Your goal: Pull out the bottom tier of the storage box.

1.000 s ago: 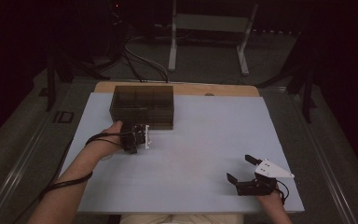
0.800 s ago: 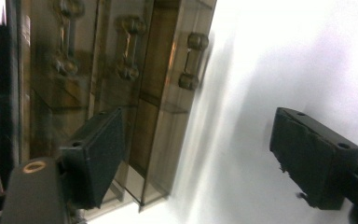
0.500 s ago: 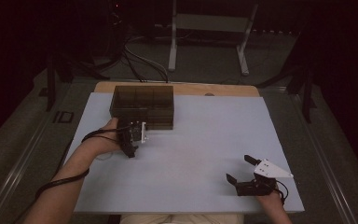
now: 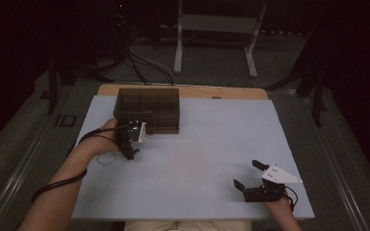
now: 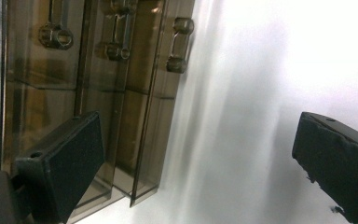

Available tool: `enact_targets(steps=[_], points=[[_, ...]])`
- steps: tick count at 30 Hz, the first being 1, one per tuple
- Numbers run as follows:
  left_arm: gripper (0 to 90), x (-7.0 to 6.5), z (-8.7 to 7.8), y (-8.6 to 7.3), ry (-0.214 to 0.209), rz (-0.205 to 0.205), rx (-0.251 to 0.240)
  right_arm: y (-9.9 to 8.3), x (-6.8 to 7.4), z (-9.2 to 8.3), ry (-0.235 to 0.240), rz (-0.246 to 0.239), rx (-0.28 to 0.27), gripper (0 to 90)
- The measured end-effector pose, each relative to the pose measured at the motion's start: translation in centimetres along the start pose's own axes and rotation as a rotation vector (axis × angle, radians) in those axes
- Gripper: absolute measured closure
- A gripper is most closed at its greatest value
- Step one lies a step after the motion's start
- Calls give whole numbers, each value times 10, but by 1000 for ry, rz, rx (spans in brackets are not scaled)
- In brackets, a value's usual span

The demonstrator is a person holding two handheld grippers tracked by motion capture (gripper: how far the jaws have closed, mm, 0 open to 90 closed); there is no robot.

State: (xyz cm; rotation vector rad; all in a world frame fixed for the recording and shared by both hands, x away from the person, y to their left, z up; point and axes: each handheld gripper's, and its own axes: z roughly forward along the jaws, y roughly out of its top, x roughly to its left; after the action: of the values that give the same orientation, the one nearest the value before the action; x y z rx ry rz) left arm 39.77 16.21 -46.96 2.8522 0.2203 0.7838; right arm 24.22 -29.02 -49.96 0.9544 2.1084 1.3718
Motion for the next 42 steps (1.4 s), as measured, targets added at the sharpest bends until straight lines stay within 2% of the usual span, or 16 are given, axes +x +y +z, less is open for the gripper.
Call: enact_targets(steps=[3, 6, 11, 17, 18, 19, 20, 21, 23, 24, 25, 26, 28, 33, 34, 42], points=[[50, 7, -3, -3, -23, -5, -25, 0, 0, 0, -1, 0, 0, 0], [67, 15, -4, -6, -75, -14, -66, 0, 0, 0, 0, 1, 2, 0], [72, 24, -3, -10, -165, -56, -35, 0, 0, 0, 0, 3, 3, 0], [93, 31, 1, -13, -191, -95, -36, 0, -1, 0, 1, 1, -1, 0], [189, 32, 1, -13, -195, -111, -39, 0, -1, 0, 1, 3, -4, 0], [208, 33, 2, -13, -196, -115, -40, 0, -1, -1, 1, 6, -5, 0], [208, 34, 3, -14, -201, -104, -41, 0, -1, -1, 1, 6, -5, 0], [222, 33, 4, -14, -176, -82, -33, 0, -1, 0, 1, 4, -4, 0], [309, 33, 5, -14, -165, -59, -34, 0, -1, 0, 4, 4, -4, 0], [339, 32, 7, -13, -146, -27, -31, 0, -1, 0, 4, 3, -3, 0], [367, 32, 7, -13, -146, -27, -31, 0, -1, 0, 4, 2, -2, 0], [367, 32, 7, -13, -129, -2, -20, 0, -1, 0, 4, 2, -2, 0], [485, 35, 10, -11, -120, 34, -27, 0, -1, 0, 5, 3, 0, 0], [632, 41, 14, -11, -149, 70, -40, -1, -1, 0, 6, 4, 2, 0], [662, 41, 17, -11, -147, 102, -20, 0, -1, 0, 6, 3, 1, 0], [775, 43, 25, -5, -132, 126, -26, -1, -1, -1, 5, 7, -3, 0]])
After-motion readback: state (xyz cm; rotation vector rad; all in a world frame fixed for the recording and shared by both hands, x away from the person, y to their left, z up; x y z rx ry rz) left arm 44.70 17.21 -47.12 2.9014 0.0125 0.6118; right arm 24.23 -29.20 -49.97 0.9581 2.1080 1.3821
